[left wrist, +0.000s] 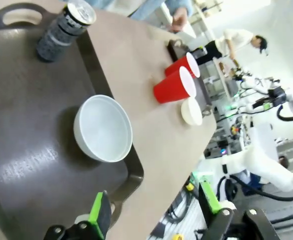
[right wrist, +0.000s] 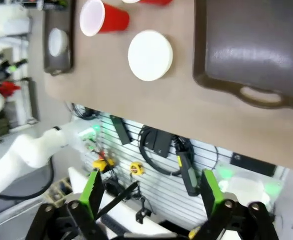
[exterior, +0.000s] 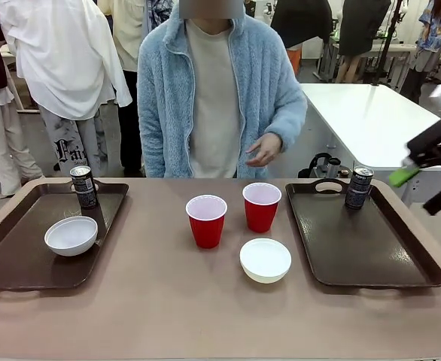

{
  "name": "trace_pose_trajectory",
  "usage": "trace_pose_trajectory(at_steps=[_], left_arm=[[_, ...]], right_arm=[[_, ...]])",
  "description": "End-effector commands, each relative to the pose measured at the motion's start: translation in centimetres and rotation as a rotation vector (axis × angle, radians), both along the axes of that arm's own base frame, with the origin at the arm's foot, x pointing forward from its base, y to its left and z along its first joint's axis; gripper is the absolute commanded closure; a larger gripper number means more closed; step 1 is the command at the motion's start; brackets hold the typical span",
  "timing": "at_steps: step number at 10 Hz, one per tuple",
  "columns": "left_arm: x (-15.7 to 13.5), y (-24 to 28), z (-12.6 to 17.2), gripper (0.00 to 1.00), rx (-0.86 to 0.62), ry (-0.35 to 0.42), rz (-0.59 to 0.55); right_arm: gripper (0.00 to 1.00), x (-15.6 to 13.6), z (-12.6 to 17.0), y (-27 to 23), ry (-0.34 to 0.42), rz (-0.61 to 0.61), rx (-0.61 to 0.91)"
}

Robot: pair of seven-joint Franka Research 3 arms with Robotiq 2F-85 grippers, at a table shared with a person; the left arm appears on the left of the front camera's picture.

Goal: Prepare tableware on both trays.
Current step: Pick up a Picnic Bowl from the table and place it on a Handle tray.

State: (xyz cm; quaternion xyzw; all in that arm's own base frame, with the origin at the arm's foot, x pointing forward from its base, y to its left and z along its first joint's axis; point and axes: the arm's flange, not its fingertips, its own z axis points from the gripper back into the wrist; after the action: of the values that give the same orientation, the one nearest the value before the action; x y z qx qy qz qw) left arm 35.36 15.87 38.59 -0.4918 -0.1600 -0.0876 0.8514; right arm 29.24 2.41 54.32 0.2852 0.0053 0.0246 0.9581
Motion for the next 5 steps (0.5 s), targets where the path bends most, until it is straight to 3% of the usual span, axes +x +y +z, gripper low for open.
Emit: trace_pose_trajectory(at_steps=[1,5], left_arm=[[0.4,0.7,-0.3,0.07,-0.063,-0.043,0.016],[-1.2,1.9,-1.6,0.07,-0.159,-0.073,0.055]], right_arm=[[0.0,2.9,-0.8,4.1,-0.007,-0.015,-0.103],[0.0,4.8,-4.3,11.2,-0.056,-0.015,-0.278]])
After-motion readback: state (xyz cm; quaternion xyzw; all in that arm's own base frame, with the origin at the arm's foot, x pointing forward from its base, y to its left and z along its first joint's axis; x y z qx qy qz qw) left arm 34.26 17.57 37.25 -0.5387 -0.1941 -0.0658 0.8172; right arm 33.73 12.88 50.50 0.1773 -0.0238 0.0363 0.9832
